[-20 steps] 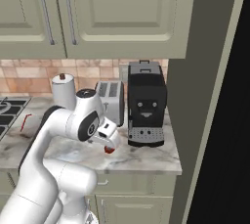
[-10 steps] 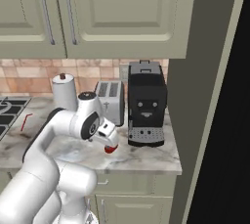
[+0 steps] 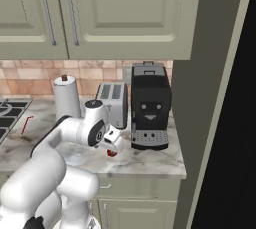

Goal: Place the bell pepper and mushroom inside the fridge drawer. Close the drawer after placing the vegetables.

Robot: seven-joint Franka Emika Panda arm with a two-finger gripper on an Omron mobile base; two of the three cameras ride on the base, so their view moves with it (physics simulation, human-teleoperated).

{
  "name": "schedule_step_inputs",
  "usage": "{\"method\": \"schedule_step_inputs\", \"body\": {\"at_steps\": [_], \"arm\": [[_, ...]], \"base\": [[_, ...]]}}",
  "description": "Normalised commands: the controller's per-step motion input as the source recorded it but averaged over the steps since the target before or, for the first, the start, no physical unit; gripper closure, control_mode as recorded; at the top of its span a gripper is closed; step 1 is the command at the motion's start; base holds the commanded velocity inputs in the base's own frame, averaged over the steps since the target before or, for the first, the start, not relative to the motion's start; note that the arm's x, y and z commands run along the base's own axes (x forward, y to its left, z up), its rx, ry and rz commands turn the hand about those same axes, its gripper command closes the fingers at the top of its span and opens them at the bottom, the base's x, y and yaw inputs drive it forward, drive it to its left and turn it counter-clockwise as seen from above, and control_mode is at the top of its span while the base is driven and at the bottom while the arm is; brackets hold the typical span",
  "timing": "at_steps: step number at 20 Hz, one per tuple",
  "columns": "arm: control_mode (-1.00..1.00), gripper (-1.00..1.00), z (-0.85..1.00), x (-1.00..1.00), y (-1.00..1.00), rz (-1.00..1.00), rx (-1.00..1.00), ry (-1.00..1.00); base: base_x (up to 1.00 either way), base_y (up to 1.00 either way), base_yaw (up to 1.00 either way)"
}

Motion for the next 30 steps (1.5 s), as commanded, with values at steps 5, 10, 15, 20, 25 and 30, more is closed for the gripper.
{"method": "schedule_step_inputs", "body": {"at_steps": [5,10,15,20,25,30], "arm": [[-1.00,-1.00,-0.24,0.23,-0.06,0.00,0.00,0.00],[-1.00,-1.00,-0.26,0.29,-0.06,0.00,0.00,0.01],[-1.00,-1.00,-0.34,0.19,-0.08,0.00,0.00,0.02],[-1.00,-1.00,-0.29,0.16,0.00,0.00,0.00,0.02],[-1.00,-1.00,-0.33,0.00,0.00,0.00,0.00,0.01],[-1.00,1.00,-0.35,0.00,0.00,0.00,0.00,0.01]], "base": [[0.00,0.00,0.00],[0.00,0.00,0.00],[0.00,0.00,0.00],[0.00,0.00,0.00],[0.00,0.00,0.00],[0.00,0.00,0.00]]}}
